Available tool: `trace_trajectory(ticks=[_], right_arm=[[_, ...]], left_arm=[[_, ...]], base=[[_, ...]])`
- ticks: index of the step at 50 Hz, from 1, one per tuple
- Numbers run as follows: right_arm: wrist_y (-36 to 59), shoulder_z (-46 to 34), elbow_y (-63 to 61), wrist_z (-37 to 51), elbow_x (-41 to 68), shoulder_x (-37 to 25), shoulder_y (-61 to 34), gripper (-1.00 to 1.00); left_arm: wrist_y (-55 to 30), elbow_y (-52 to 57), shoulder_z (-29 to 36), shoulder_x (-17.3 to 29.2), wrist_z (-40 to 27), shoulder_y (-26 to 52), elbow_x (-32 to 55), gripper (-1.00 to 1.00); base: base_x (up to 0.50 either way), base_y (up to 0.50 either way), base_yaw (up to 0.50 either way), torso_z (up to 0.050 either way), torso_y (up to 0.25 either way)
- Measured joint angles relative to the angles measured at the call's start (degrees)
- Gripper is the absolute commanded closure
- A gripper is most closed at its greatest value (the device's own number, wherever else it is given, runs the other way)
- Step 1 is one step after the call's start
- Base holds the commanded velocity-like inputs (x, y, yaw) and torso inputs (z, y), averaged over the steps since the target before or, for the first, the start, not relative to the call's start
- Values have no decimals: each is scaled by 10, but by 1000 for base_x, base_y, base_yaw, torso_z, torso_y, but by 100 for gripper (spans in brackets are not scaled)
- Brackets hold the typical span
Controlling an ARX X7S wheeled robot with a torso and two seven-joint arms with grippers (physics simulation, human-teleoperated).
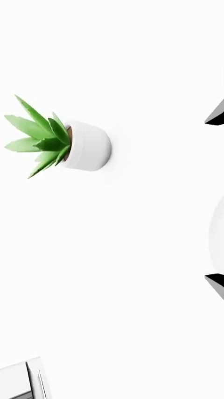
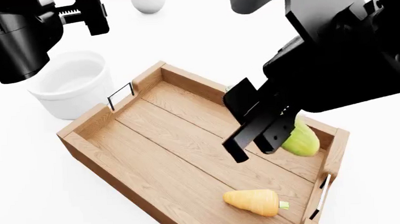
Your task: Place the two vegetables and bowl onto the tray for setting up a vegetable dip station.
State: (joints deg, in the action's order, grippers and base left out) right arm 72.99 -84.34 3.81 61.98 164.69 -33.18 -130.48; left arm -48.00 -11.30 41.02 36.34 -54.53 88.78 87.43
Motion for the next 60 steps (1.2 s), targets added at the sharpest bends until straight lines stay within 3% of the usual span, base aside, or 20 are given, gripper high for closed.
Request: trace_trajectory(ticks=[60], right_arm=[[-9, -6, -27, -13, -36, -23, 80, 100]], left_arm=[[1, 0, 3, 0, 0, 0, 0, -100]], base=[[0, 0, 0, 0, 0]])
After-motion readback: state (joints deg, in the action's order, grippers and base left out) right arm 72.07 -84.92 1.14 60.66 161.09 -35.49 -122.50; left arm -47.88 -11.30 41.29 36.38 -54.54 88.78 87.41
